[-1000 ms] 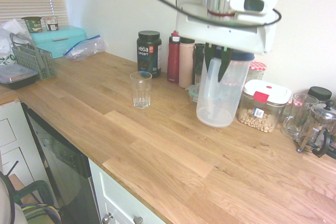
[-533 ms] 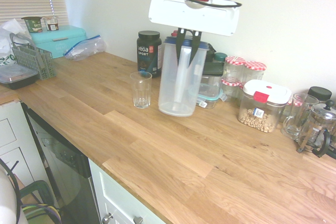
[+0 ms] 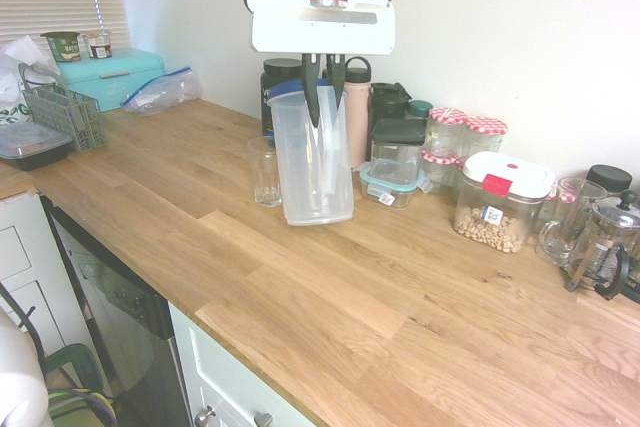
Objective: Pour me some water
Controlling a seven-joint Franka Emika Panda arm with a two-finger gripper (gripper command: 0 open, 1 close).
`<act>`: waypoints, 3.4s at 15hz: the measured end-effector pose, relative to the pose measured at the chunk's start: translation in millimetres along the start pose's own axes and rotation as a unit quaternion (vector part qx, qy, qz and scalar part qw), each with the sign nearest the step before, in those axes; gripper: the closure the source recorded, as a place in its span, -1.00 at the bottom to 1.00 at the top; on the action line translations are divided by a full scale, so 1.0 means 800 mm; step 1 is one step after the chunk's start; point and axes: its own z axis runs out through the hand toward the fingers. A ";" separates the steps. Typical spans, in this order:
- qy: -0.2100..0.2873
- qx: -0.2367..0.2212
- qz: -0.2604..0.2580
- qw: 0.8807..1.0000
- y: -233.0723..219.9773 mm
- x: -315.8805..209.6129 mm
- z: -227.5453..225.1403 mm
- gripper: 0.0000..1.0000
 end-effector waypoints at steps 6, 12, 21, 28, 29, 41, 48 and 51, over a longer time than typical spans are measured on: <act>-0.002 -0.109 -0.118 0.987 -0.079 0.018 -0.013 1.00; -0.044 -0.115 -0.090 0.988 -0.127 0.070 0.018 1.00; -0.069 -0.158 -0.098 0.980 -0.115 0.106 0.025 1.00; -0.093 -0.175 -0.124 0.972 -0.125 0.100 0.025 1.00; -0.093 -0.176 -0.126 0.972 -0.129 0.100 0.024 1.00; -0.031 0.024 0.008 0.999 0.025 0.051 -0.128 1.00; 0.009 0.143 0.177 0.974 0.194 -0.007 -0.064 1.00; 0.056 0.174 0.247 0.952 0.233 -0.056 -0.047 1.00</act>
